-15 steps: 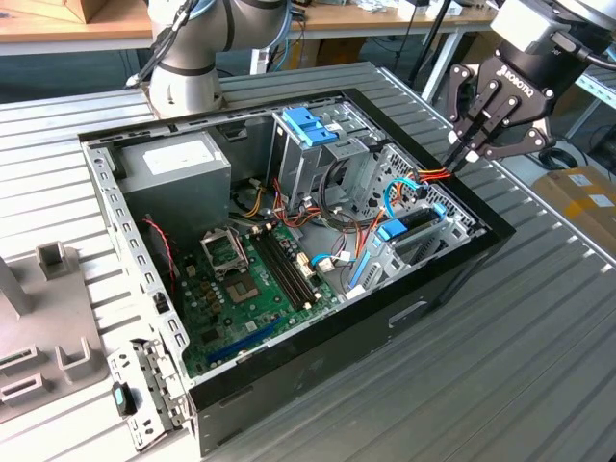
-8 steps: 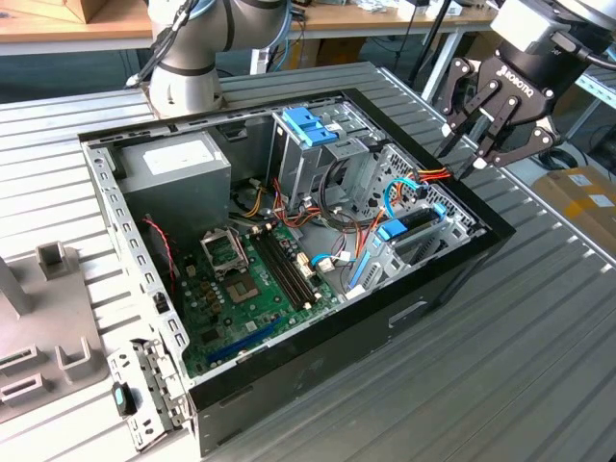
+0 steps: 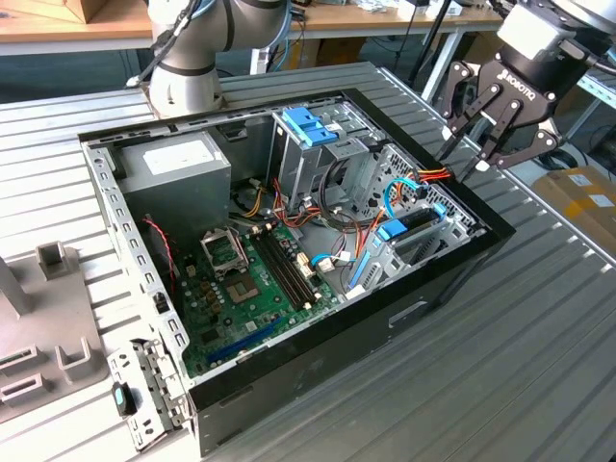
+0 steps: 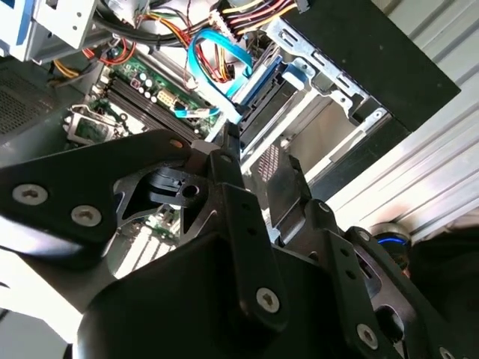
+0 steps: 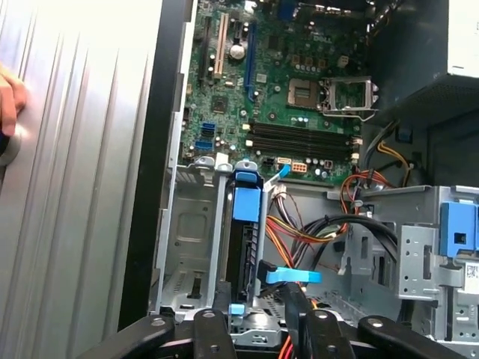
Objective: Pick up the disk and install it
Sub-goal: 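Insert the first disk wire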
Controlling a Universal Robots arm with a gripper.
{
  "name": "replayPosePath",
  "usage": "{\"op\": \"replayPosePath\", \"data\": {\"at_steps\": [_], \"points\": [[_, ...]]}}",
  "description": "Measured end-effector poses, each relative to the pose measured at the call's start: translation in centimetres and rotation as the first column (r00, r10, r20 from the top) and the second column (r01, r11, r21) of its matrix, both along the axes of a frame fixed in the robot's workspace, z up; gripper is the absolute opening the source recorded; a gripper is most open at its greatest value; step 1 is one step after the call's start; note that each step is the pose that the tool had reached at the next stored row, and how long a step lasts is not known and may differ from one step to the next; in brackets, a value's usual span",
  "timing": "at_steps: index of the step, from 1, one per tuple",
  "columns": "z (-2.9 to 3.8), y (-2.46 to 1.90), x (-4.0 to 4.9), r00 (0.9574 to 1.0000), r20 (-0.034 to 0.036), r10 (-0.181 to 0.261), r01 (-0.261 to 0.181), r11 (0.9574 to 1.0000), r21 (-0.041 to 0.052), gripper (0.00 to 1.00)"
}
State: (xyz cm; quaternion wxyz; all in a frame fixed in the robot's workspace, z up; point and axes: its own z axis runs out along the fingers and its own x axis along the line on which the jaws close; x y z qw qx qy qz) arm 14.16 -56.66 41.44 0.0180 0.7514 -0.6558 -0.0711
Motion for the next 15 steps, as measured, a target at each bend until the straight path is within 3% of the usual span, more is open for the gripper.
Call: {"op": "replayPosePath", "data": {"at_steps": [3, 5, 7, 10, 11, 12, 13, 15], "points": [[-0.04, 0.00, 0.00, 0.9993, 0.0001, 0.036, -0.036, 0.9993, 0.0000, 0.42], [-0.04, 0.00, 0.01, 0.9993, 0.0009, 0.036, -0.036, 0.9993, -0.0001, 0.42], [-0.08, 0.00, 0.00, 0.9989, 0.0291, 0.036, -0.036, 0.9993, -0.0011, 0.42], [-0.13, 0.00, 0.00, 0.9975, 0.0613, 0.036, -0.036, 0.9993, -0.0022, 0.42], [-0.16, 0.00, 0.00, 0.9963, 0.0786, 0.036, -0.036, 0.9993, -0.0027, 0.42], [-0.17, 0.00, 0.00, 0.9954, 0.0888, 0.036, -0.036, 0.9993, -0.0032, 0.42], [-0.18, 0.00, 0.01, 0.9949, 0.0942, 0.036, -0.036, 0.9993, -0.0033, 0.42], [-0.17, 0.00, 0.01, 0.9949, 0.0944, 0.036, -0.036, 0.9993, -0.0030, 0.42]]}}
